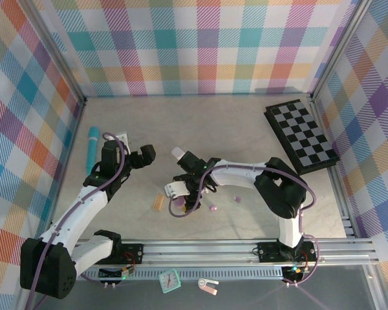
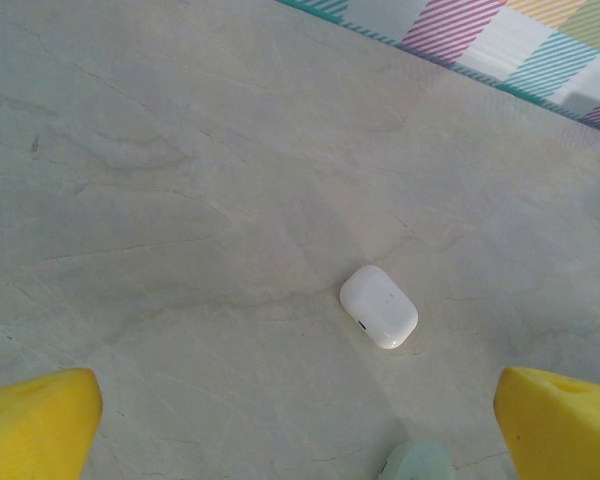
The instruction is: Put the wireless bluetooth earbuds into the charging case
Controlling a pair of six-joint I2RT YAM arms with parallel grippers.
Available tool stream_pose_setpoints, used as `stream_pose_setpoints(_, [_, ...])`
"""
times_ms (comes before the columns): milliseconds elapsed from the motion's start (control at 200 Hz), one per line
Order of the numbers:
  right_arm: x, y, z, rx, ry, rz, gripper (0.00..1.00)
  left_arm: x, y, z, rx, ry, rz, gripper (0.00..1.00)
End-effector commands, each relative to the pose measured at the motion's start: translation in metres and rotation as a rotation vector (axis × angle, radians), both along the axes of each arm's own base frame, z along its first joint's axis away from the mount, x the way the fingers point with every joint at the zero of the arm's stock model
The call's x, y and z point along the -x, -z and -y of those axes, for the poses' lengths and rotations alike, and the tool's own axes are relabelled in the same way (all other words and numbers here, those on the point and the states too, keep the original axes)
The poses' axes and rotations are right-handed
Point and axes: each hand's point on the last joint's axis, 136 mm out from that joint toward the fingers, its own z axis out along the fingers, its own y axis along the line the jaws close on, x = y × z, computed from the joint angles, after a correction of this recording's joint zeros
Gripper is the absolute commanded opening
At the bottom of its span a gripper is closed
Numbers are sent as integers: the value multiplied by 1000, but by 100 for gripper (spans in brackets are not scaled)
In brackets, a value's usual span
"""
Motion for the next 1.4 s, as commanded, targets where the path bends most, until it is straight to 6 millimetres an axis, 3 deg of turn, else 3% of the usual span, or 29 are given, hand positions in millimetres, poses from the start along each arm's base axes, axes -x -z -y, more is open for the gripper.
stream_pose_setpoints(0, [13,5,3,34,-40,-52,90,2,0,-3,-1,3,3,100])
stream_pose_setpoints(330, [21,-1,16,61,13,-58,84,5,-1,-3,-8,8,6,100])
stream_pose_setpoints(525, [23,-1,21,74,35,-63,75,4,0,-1,-4,14,4,100])
stream_pose_setpoints(695, [24,2,19,73,34,-61,61,5,-1,-2,-5,12,7,100])
stream_pose_setpoints(1185, [21,16,12,70,14,-50,62,5,-1,-1,-4,16,6,100])
stream_pose_setpoints(1395, [21,23,14,87,19,-52,56,5,-2,0,2,19,7,100])
